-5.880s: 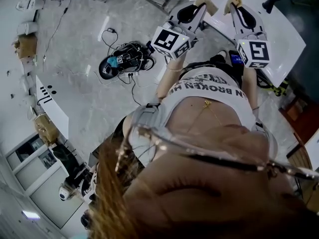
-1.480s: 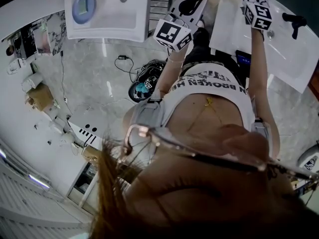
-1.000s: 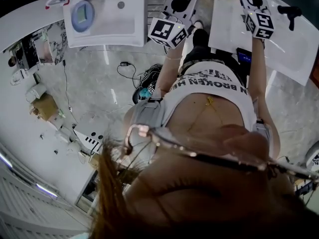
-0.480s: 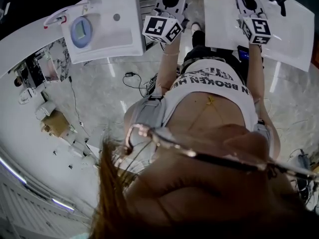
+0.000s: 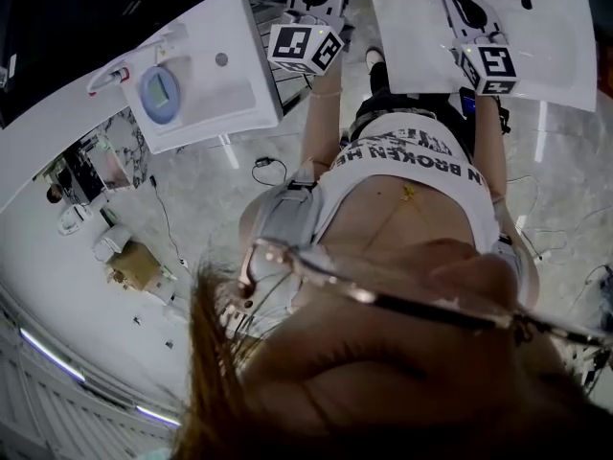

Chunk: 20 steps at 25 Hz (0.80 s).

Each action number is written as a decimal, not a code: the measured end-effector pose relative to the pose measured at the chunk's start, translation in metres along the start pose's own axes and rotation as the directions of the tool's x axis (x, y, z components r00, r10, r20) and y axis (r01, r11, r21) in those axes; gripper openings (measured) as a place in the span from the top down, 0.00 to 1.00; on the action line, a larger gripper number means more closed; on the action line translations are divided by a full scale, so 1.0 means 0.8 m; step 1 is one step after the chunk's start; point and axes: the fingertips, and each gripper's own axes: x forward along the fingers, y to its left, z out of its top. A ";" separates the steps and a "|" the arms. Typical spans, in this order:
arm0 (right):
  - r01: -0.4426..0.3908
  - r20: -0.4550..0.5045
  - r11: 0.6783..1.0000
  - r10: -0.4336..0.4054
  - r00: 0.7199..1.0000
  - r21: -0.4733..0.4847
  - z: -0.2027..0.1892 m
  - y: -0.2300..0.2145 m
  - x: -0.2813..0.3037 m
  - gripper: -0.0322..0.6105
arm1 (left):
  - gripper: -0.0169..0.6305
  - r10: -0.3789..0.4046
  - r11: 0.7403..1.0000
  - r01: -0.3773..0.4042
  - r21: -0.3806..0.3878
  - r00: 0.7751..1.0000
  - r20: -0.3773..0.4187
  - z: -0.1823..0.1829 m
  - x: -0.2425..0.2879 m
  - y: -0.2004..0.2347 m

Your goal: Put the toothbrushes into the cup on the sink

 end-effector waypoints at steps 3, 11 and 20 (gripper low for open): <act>0.015 -0.010 1.000 -0.015 1.000 0.007 -0.005 -0.005 -0.008 0.89 | 0.91 -0.016 1.000 0.016 0.002 1.000 -0.021 -0.014 0.021 -0.003; 0.047 -0.044 0.998 -0.046 0.998 0.044 -0.019 -0.016 -0.015 0.89 | 0.91 0.000 1.000 -0.001 -0.008 0.995 -0.101 -0.078 0.071 0.005; 0.059 -0.049 0.996 -0.056 0.997 0.062 -0.021 -0.027 -0.015 0.89 | 0.91 0.000 0.999 -0.011 -0.049 0.977 -0.213 -0.147 0.093 0.006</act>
